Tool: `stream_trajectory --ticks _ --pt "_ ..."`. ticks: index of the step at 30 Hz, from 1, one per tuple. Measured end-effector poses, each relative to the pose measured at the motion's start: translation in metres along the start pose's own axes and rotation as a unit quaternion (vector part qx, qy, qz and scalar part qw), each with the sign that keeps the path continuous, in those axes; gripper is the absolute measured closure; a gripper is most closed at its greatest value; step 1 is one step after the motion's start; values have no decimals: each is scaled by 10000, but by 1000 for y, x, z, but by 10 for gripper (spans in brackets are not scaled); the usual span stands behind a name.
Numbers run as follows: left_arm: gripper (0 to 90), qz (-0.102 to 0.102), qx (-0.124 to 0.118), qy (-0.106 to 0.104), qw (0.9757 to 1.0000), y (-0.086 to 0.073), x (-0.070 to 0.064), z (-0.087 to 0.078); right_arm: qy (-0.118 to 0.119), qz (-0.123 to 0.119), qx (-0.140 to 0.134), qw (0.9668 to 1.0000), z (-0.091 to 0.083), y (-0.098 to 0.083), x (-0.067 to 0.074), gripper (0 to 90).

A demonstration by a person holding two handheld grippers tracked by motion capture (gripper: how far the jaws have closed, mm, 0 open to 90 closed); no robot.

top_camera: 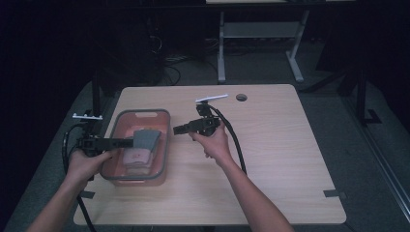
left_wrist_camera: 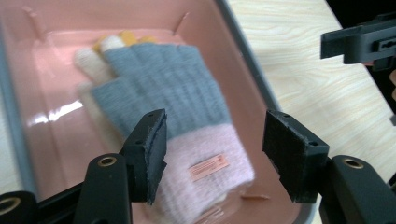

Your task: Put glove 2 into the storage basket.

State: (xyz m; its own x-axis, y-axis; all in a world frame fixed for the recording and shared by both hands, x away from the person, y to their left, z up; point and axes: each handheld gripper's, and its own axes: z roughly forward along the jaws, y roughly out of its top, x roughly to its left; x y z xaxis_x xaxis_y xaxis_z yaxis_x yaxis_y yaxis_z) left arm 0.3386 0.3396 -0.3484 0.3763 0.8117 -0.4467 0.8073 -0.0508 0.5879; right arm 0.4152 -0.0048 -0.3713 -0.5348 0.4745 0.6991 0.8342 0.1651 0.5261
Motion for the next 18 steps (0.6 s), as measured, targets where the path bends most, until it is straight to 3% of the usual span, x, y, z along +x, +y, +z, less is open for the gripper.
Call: stream_trajectory --ticks 18 --pt "344 135 -82 -373 9992 10 -28 23 -218 103 -180 9995 -40 -10 -21 568"
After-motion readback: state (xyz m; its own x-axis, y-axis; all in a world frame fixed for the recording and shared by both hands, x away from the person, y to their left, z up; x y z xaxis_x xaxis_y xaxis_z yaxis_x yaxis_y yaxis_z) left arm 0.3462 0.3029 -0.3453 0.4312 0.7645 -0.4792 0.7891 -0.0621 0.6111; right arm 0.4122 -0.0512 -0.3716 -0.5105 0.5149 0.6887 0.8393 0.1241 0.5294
